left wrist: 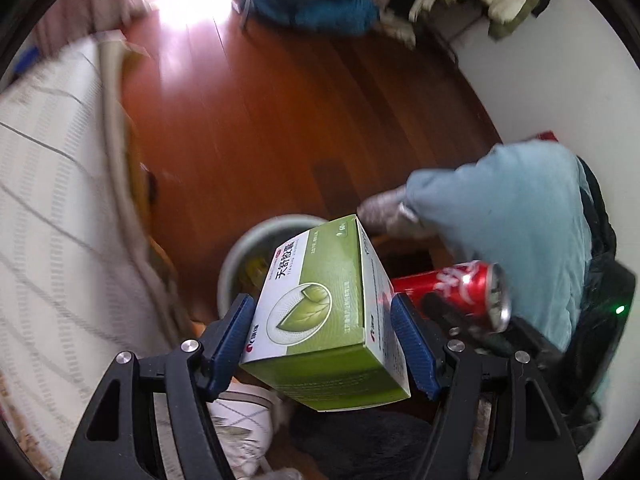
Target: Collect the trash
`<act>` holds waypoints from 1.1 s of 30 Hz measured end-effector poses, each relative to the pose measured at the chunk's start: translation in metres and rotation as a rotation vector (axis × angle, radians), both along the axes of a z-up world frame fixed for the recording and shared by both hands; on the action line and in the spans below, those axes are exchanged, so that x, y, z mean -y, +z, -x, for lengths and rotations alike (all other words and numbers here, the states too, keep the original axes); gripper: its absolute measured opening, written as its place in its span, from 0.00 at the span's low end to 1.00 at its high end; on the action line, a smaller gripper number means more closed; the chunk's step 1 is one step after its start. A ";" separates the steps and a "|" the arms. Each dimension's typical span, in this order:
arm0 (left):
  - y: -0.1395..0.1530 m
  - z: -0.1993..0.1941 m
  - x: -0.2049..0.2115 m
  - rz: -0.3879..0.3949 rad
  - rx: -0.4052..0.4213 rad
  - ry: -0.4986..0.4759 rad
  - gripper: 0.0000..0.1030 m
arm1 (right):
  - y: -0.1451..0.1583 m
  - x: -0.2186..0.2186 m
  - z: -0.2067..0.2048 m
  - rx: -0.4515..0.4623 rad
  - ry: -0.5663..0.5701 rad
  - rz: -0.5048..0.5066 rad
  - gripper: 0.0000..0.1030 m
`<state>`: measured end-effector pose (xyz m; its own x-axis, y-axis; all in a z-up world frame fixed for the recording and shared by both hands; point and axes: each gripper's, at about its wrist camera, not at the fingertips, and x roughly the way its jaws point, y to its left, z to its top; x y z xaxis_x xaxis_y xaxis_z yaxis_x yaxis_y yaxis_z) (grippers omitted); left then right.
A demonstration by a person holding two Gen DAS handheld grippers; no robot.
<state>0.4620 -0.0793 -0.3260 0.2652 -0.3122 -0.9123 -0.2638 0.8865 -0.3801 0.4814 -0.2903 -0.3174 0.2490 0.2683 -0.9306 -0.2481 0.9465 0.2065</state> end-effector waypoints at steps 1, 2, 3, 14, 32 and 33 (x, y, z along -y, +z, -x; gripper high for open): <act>-0.008 -0.006 0.002 0.000 -0.021 -0.006 0.67 | -0.014 0.004 -0.004 -0.022 -0.008 0.008 0.66; -0.015 -0.012 0.004 -0.007 -0.036 -0.015 0.67 | -0.022 0.001 -0.007 -0.033 -0.009 0.015 0.66; -0.020 -0.015 0.006 -0.014 -0.047 -0.022 0.67 | -0.030 0.001 -0.009 -0.044 -0.011 0.019 0.66; -0.023 0.010 0.002 -0.194 -0.045 0.013 0.98 | -0.073 -0.002 -0.017 -0.141 -0.009 0.092 1.00; 0.086 0.121 0.023 -0.455 0.140 0.054 0.98 | 0.058 0.011 0.079 -0.002 0.050 0.079 1.00; 0.093 0.127 0.024 -0.455 0.151 0.053 0.98 | 0.067 0.014 0.084 0.007 0.050 0.069 1.00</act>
